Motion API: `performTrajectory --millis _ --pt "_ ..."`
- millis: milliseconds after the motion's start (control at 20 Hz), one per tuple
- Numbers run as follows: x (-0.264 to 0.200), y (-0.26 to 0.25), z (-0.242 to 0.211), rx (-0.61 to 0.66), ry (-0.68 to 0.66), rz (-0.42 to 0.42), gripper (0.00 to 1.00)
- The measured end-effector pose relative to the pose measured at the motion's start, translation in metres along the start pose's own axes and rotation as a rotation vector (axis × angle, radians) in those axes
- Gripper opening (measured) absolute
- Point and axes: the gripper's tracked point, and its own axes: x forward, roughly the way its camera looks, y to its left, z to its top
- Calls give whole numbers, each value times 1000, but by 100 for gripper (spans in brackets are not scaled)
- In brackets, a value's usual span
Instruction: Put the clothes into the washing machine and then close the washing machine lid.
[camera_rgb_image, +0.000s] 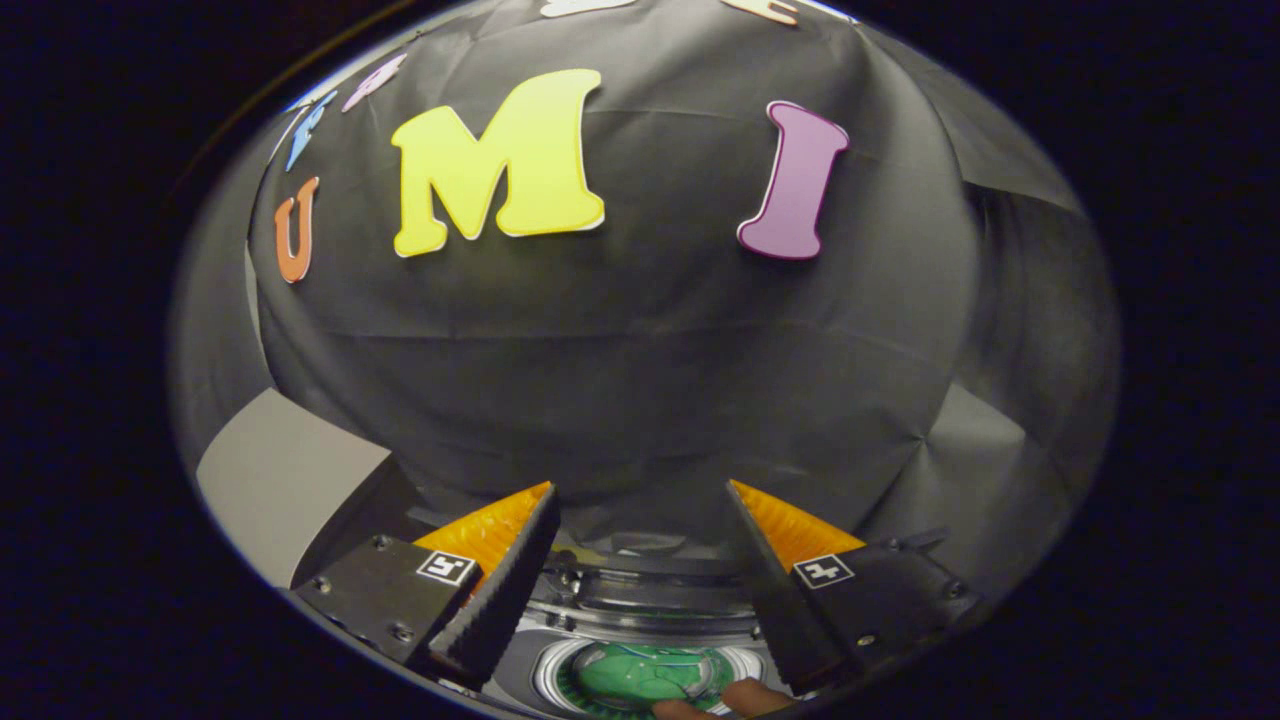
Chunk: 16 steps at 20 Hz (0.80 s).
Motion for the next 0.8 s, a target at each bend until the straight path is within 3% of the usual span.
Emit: performTrajectory --millis 350,800 --pt "24 -13 -11 75 -44 -3 100" --pt "11 -13 -16 68 -152 -40 100"
